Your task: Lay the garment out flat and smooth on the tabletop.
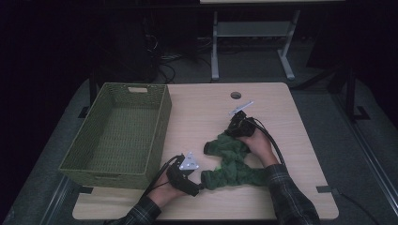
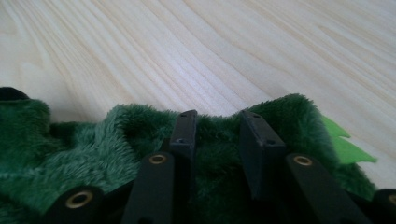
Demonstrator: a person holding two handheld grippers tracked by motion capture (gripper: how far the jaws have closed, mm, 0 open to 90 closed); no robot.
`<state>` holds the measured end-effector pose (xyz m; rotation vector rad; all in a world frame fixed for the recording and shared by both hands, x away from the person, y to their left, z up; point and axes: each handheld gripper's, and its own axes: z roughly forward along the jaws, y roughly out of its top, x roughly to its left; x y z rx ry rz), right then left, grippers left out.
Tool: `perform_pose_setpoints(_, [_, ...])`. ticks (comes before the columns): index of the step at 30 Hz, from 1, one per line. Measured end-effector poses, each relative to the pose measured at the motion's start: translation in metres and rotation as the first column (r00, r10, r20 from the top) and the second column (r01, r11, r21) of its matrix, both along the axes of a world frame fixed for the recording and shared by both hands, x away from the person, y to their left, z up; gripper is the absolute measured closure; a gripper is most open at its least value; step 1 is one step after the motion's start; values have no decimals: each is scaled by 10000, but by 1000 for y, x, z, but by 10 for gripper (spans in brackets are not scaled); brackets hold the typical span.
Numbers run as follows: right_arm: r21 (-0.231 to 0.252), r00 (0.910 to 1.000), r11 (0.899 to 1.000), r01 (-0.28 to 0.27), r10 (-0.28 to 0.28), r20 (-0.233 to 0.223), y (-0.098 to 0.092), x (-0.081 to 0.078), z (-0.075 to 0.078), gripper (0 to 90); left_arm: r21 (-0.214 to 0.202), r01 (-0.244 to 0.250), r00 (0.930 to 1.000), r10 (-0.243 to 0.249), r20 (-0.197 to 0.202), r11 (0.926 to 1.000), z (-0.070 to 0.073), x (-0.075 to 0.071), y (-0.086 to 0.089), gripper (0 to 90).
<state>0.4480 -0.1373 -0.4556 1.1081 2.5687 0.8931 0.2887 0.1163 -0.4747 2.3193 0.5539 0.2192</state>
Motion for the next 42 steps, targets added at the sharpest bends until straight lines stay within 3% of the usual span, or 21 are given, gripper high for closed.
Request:
perform_pose_setpoints(5, [-239, 9996, 9997, -78, 84, 264, 2, -1, 0, 892, -117, 40, 10000, -40, 16, 9999, -1, 0, 1, 127])
perform_pose_setpoints(16, [817, 9928, 9959, -393, 296, 1162, 11, 4, 35, 900, -98, 91, 9999, -90, 78, 9999, -1, 0, 1, 127])
perform_pose_setpoints(18, [893, 9938, 9950, -443, 348, 1056, 15, 9, 37, 900, -96, 100, 9999, -100, 93, 9999, -1, 0, 1, 126])
perform_pose_setpoints(22, [1091, 9883, 9914, -727, 568, 1418, 23, 16, 36, 898, -181, 79, 9999, -78, 75, 9998, -2, 0, 1, 127])
perform_pose_setpoints(24, [1195, 9885, 9890, -869, 707, 1339, 27, 20, 32, 890, -191, 90, 9999, -89, 68, 9998, -2, 0, 1, 126])
perform_pose_setpoints(26, [1042, 9897, 9908, -862, 732, 1231, 31, 23, 29, 826, -247, 66, 10000, -65, 61, 9997, -2, 0, 1, 126])
perform_pose_setpoints(29, [1341, 9904, 9885, -692, 520, 1278, 28, 22, 33, 735, -243, 81, 9999, -79, 69, 9997, -2, 0, 1, 127])
perform_pose_setpoints(33, [1666, 9881, 9847, -518, 263, 1517, 15, 16, 49, 671, -181, 95, 9999, -95, 33, 9998, -2, 1, 1, 127])
perform_pose_setpoints(36, [1768, 9894, 9836, -353, 94, 1451, 3, 9, 58, 655, 0, 136, 9999, -136, -3, 9999, 0, 2, 0, 130])
perform_pose_setpoints(40, [1788, 9898, 9837, -196, -61, 1423, -13, -3, 60, 637, 62, -77, 9992, 80, -395, 10000, 3, 4, 0, 135])
perform_pose_setpoints(42, [1753, 9896, 9844, -112, -142, 1433, -20, -11, 60, 628, 38, -154, 9991, 155, -406, 9999, 5, 2, 1, 135])
